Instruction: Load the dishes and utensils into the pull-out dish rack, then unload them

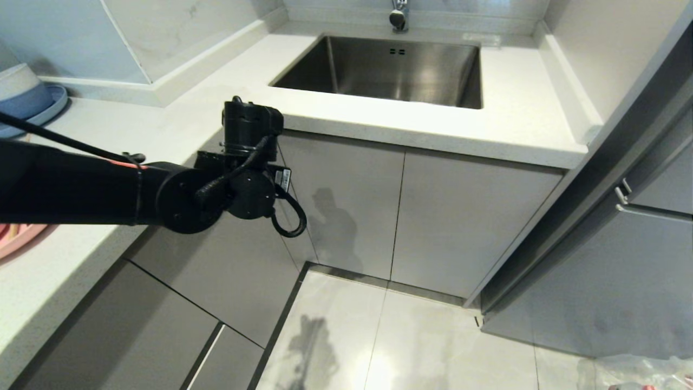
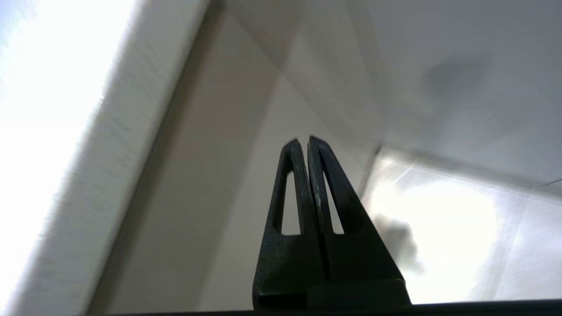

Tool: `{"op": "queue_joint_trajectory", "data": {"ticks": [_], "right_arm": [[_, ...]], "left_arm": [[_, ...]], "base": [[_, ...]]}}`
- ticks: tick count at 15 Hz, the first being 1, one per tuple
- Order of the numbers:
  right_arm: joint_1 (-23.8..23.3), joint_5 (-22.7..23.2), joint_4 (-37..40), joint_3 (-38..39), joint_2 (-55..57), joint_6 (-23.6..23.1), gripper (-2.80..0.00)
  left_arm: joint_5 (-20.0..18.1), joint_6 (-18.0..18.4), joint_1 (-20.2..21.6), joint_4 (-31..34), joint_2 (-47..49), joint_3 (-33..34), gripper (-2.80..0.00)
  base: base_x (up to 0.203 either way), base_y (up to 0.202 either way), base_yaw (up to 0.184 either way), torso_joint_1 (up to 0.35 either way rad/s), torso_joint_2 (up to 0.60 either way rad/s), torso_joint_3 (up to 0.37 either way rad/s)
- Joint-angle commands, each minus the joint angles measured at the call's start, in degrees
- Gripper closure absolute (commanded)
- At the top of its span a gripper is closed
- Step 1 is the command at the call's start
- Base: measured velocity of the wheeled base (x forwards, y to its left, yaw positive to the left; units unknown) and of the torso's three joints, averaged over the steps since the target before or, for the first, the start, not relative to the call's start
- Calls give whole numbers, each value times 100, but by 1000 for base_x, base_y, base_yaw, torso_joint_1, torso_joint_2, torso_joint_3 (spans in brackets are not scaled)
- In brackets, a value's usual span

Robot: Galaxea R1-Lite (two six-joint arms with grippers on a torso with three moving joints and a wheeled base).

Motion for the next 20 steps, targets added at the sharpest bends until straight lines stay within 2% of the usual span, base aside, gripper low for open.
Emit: {"op": "queue_joint_trajectory", "data": {"ticks": [1,5,7,8,10,11,12,13,17,20], "right_arm": [[2,5,0,0,0,-7,0],[2,5,0,0,0,-7,0],[2,5,0,0,0,-7,0],[2,5,0,0,0,-6,0],[2,5,0,0,0,-22,0],[2,5,0,0,0,-6,0],[2,5,0,0,0,-5,0],[2,5,0,0,0,-7,0],[2,5,0,0,0,-7,0],[2,5,0,0,0,-7,0]], "left_arm": [[-217,0,-78,-46,-831,182,0],[-626,70,-170,-108,-2267,592,0],[-969,199,13,-105,-2959,808,0],[-1219,335,251,-111,-3328,943,0],[-2011,574,1238,-106,-4036,1238,0],[-2549,635,1855,-98,-4420,1415,0],[-2988,672,2266,-96,-4835,1624,0],[-3241,679,2527,-93,-5221,1842,0],[-3620,665,2969,32,-7190,3464,0],[-3914,646,3094,576,-8531,4419,0]], "base": [[0,0,0,0,0,0],[0,0,0,0,0,0],[0,0,0,0,0,0],[0,0,0,0,0,0],[0,0,0,0,0,0],[0,0,0,0,0,0],[0,0,0,0,0,0],[0,0,0,0,0,0],[0,0,0,0,0,0],[0,0,0,0,0,0]]}}
